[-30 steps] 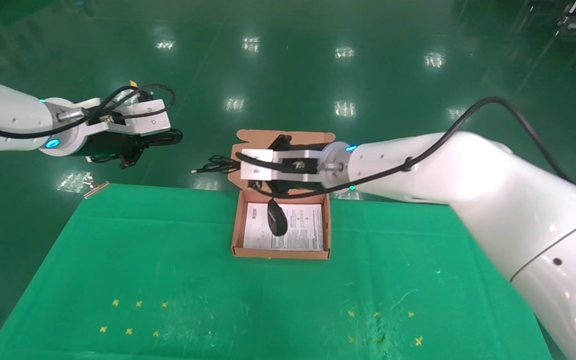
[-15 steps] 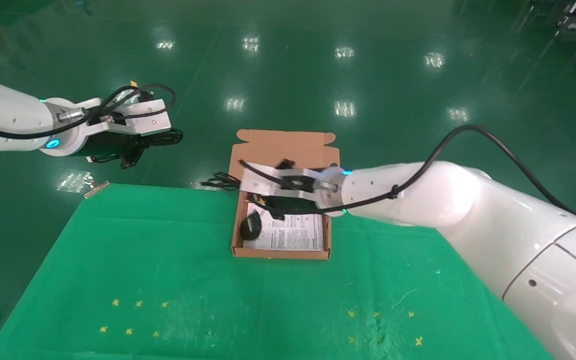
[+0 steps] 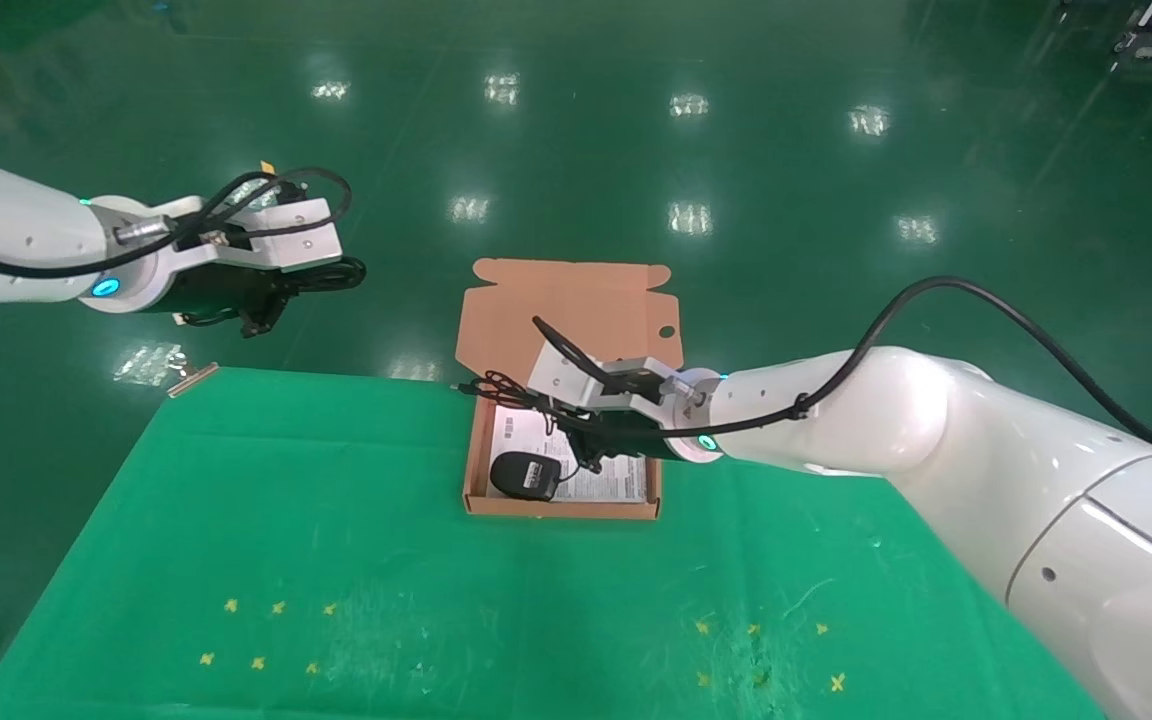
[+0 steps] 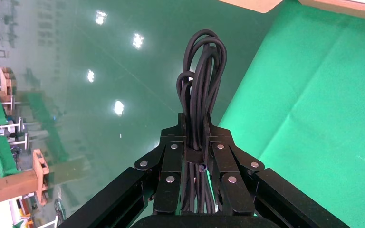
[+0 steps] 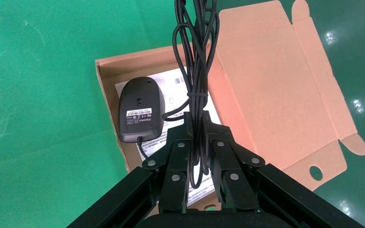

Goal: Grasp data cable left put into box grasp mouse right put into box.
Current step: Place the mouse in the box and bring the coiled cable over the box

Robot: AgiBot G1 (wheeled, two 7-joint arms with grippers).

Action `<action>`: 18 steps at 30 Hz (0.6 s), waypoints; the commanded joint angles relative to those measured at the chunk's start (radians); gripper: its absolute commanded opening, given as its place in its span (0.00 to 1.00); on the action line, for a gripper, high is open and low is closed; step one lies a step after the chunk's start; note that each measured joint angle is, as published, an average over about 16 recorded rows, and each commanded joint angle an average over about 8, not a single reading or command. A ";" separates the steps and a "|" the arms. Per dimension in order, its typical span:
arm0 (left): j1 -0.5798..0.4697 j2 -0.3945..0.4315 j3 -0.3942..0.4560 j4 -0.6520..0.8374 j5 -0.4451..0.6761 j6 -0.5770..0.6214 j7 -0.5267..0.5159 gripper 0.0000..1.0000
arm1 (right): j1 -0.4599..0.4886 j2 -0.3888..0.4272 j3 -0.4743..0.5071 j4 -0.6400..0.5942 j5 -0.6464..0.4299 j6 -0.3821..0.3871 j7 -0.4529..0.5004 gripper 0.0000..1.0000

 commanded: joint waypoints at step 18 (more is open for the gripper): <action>0.062 0.102 0.000 0.121 -0.133 -0.147 0.174 0.00 | 0.035 0.118 0.000 0.083 0.003 0.027 0.017 1.00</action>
